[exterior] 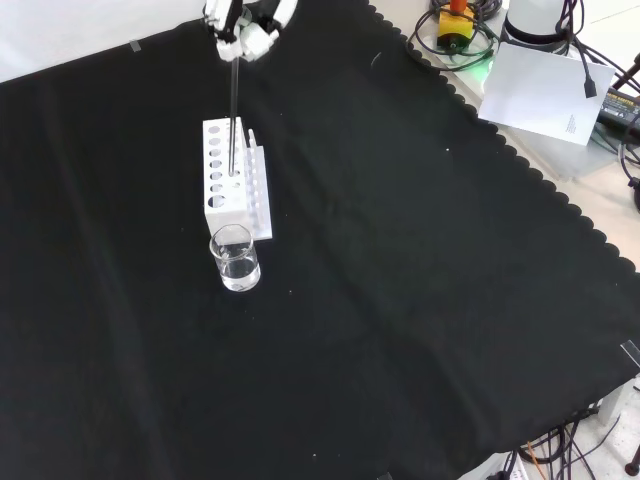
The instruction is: Stir in the beaker to the left of the white test tube rack with the glass rod.
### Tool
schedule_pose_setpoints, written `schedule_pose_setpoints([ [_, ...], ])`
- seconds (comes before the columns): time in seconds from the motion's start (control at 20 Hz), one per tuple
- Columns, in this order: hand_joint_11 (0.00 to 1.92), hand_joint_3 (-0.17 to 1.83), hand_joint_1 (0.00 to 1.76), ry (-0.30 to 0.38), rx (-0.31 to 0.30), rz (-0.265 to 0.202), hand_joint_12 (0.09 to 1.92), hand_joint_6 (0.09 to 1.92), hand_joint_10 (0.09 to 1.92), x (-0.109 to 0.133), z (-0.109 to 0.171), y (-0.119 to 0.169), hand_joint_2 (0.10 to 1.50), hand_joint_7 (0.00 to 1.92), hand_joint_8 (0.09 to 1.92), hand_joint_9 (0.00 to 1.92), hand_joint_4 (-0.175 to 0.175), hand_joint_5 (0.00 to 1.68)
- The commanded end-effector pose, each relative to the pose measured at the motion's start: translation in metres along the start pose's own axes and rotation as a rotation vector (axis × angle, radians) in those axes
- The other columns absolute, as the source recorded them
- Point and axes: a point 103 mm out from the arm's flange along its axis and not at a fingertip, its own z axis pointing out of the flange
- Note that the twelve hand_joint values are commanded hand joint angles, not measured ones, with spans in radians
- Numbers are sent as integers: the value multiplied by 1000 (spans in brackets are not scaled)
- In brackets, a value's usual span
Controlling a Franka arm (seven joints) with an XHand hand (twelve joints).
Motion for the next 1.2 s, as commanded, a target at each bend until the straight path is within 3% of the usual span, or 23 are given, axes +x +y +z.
schedule_pose_setpoints([
  [0.05, 1693, 417, 1297, 37, -4, -73, 748, 556, 763, 21, 15, 28, 869, 1089, 1214, 1735, -175, 1116],
  [0.65, 1695, 419, 1298, 59, 13, -129, 749, 549, 763, 35, 45, 62, 866, 1091, 1211, 1737, -175, 1120],
  [1.2, 1697, 420, 1298, 67, 57, -109, 750, 545, 763, 23, 76, 64, 866, 1092, 1209, 1740, -175, 1122],
])
